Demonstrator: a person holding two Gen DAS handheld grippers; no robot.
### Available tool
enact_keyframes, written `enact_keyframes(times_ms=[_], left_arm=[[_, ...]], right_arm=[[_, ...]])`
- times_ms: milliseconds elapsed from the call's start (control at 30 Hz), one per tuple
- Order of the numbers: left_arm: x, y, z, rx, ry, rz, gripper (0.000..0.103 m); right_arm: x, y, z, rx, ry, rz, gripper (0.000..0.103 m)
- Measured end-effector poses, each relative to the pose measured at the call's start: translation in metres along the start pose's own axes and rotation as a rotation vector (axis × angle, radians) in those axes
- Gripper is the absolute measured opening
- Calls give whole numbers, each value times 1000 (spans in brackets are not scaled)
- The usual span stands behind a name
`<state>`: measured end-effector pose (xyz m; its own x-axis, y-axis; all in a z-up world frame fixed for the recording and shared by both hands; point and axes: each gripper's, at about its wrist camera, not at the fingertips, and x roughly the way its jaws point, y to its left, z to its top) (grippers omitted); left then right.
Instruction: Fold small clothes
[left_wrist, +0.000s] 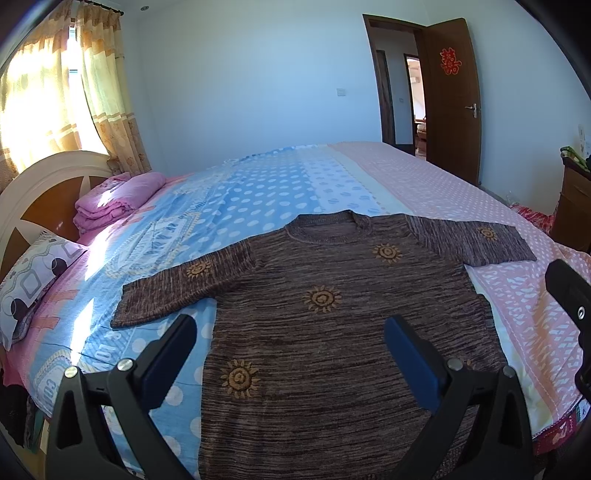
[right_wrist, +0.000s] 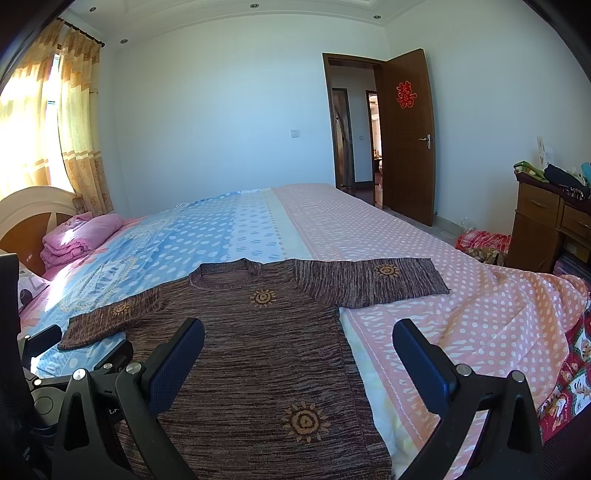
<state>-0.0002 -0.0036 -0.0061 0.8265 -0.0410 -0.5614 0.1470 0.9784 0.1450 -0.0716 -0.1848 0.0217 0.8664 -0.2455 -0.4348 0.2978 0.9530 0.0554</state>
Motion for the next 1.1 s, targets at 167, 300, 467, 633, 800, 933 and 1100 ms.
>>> enact_keyframes(times_ms=[167,300,467,633,800,933,1100], left_arm=[[1,-1,-1,-2,3,-3,103],[1,-1,-1,-2,3,-4,103],[2,-2,0,-2,3,-3,103],[2,-2,-2,-3,4,-5,103],[3,-2,-1,-2,5,-6,103],[4,-3,-3,-2,8,-7,103],[7,-4,-5,-4,15,-10,103]], right_arm=[[0,-1,0,-1,5,0,102],[1,-1,-1,-1,6,0,102],[2,-1,-1,-1,6,0,102],[2,-1,-1,-1,5,0,102],[1,-1,-1,0,5,0,102],[2,-1,-1,-1,10,0,102],[5,2,-2,-2,18,0,102]])
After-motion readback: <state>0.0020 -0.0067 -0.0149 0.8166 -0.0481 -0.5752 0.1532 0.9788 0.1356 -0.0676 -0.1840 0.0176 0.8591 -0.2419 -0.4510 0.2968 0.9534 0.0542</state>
